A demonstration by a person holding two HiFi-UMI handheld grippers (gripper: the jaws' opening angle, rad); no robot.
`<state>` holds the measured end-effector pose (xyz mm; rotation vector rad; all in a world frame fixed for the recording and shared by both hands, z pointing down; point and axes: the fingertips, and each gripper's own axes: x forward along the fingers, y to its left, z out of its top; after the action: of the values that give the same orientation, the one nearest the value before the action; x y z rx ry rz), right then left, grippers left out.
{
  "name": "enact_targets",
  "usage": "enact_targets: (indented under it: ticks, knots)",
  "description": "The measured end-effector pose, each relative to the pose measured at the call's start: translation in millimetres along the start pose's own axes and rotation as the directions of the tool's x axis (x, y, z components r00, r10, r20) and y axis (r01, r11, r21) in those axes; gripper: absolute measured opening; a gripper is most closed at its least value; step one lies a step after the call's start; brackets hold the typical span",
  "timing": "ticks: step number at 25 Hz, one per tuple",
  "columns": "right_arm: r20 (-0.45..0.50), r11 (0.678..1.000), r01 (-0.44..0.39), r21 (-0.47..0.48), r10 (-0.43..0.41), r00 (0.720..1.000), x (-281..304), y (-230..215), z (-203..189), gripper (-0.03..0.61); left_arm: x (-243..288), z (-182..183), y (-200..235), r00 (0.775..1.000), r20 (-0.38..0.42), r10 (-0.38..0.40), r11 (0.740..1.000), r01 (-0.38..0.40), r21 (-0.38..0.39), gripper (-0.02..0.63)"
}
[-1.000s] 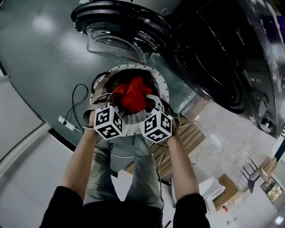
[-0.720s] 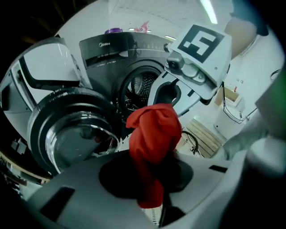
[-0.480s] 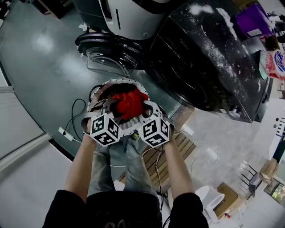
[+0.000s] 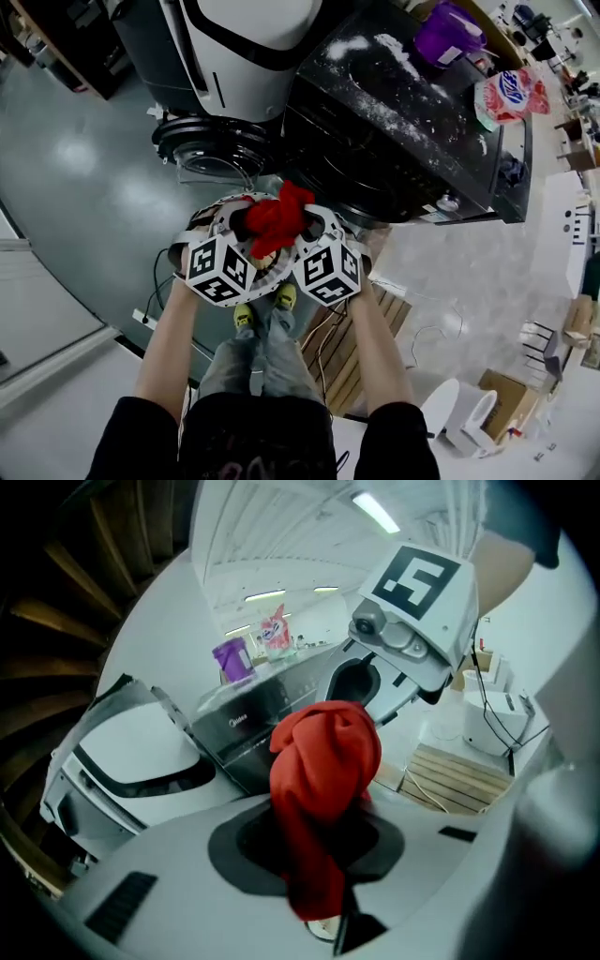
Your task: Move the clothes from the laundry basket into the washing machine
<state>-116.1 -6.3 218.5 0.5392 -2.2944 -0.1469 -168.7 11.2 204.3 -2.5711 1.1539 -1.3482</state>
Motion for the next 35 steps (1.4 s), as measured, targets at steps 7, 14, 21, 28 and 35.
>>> enact_targets:
  ticks: [7, 14, 21, 28, 35]
  knots:
    - [0.055, 0.984, 0.175, -0.013, -0.174, 0.983, -87, -51, 67, 0.062, -64, 93, 37, 0.99, 0.128, 0.054, 0.984, -0.074, 0.161, 0.104]
    - [0.073, 0.94, 0.34, -0.016, -0.338, 0.938, -184, -106, 103, 0.062, -108, 200, 52, 0.962, 0.262, 0.072, 0.947, -0.148, 0.284, 0.104]
    - [0.071, 0.893, 0.449, -0.009, -0.447, 0.892, -257, -157, 98, 0.062, -115, 292, 46, 0.935, 0.351, 0.054, 0.906, -0.193, 0.375, 0.103]
    - [0.097, 0.859, 0.511, -0.025, -0.506, 0.857, -319, -227, 98, 0.063, -110, 387, 58, 0.91, 0.409, 0.072, 0.883, -0.249, 0.397, 0.103]
    - [0.147, 0.869, 0.495, 0.007, -0.491, 0.859, -351, -270, 84, 0.061, -95, 442, 58, 0.902, 0.419, 0.105, 0.865, -0.29, 0.409, 0.104]
